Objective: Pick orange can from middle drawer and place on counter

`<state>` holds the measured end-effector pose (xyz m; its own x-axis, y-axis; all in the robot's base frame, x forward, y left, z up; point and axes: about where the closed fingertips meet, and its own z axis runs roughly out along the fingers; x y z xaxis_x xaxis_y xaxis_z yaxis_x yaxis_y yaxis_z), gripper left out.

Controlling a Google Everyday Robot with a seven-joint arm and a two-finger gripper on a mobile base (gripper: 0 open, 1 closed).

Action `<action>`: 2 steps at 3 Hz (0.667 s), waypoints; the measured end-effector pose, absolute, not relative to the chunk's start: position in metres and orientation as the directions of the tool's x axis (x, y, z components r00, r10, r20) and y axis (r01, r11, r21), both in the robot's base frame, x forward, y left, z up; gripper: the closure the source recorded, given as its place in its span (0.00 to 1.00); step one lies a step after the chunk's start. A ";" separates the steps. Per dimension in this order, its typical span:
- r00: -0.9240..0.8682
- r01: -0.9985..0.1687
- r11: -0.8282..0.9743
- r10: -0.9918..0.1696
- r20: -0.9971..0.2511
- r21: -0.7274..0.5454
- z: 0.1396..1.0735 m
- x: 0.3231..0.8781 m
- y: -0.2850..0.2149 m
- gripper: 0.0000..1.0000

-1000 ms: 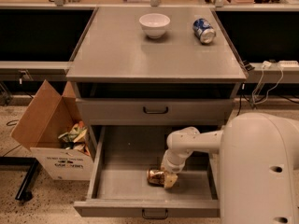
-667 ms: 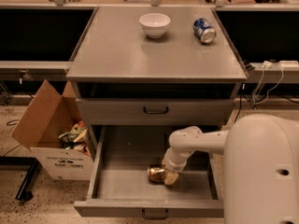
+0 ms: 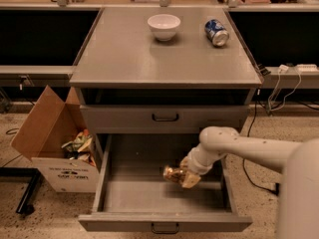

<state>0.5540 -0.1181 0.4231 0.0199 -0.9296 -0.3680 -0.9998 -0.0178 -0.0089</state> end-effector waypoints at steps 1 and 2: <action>0.007 -0.998 0.021 -0.889 -0.458 -0.056 0.474 0.561 -0.147 1.00; 0.007 -0.998 0.021 -0.889 -0.458 -0.056 0.474 0.561 -0.147 1.00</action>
Offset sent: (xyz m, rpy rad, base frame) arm 0.0074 -0.0237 0.0463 0.0867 -0.0430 -0.0293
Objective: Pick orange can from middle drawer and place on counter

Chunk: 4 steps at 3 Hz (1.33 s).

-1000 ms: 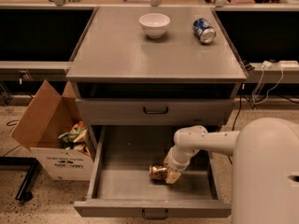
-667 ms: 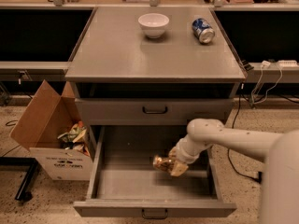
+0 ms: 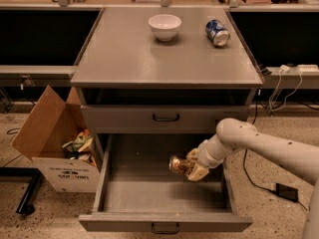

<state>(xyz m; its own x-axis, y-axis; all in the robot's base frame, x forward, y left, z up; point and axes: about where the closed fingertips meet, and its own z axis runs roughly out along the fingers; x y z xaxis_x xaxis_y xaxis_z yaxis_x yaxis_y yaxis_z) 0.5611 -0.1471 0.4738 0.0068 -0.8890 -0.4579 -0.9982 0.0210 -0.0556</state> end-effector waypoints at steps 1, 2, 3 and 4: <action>0.034 -0.994 0.018 -0.889 -0.456 -0.109 0.502 0.549 -0.142 1.00; 0.132 -0.958 -0.008 -0.899 -0.417 -0.285 0.585 0.507 -0.106 1.00; 0.209 -0.921 -0.064 -0.913 -0.350 -0.384 0.638 0.470 -0.077 1.00; 0.236 -0.903 -0.089 -0.920 -0.312 -0.421 0.660 0.469 -0.074 1.00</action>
Offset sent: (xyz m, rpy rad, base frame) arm -0.1039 0.0676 0.1949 -0.0730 -0.3829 0.0643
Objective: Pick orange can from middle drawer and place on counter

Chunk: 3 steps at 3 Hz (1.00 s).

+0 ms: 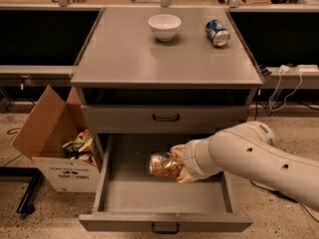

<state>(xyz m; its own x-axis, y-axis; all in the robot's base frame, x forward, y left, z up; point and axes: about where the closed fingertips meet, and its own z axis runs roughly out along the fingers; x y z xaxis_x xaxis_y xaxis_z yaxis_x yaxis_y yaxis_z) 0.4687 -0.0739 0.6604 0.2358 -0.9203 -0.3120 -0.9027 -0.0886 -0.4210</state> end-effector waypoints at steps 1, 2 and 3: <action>0.236 -0.903 -0.088 -0.920 -0.312 -0.421 0.660 0.469 -0.074 1.00; 0.210 -0.876 0.008 -0.894 -0.396 -0.482 0.725 0.484 -0.082 1.00; 0.217 -0.840 0.048 -0.883 -0.416 -0.541 0.816 0.505 -0.084 1.00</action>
Offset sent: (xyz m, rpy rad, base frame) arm 0.0288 -0.0255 0.1304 0.2725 -0.1333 -0.1251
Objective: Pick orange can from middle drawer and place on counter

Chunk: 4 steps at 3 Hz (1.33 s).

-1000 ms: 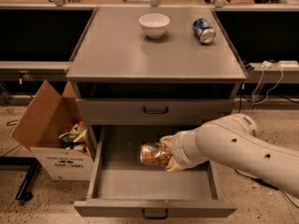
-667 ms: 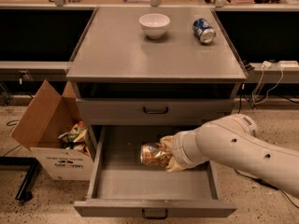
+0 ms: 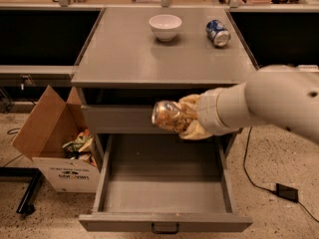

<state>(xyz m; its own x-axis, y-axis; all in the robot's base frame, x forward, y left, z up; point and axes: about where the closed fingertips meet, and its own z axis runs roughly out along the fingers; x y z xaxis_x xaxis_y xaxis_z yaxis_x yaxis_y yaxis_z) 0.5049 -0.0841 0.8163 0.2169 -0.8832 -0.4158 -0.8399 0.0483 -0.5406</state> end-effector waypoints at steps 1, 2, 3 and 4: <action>0.193 -0.822 0.109 -0.870 -0.454 -0.559 0.877 0.541 -0.092 1.00; 0.208 -0.798 0.122 -0.864 -0.459 -0.591 0.903 0.550 -0.090 1.00; 0.201 -0.798 0.130 -0.863 -0.463 -0.588 0.902 0.555 -0.090 1.00; 0.162 -0.810 0.178 -0.847 -0.506 -0.558 0.899 0.581 -0.093 1.00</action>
Offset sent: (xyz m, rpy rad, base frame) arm 0.0318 -0.0071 0.0533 0.0427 -0.0230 -0.0361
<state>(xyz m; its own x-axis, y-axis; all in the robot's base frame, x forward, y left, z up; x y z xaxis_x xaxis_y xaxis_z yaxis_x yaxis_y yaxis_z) 0.5810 -0.0930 0.8993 0.1624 -0.8469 -0.5064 -0.8104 0.1783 -0.5581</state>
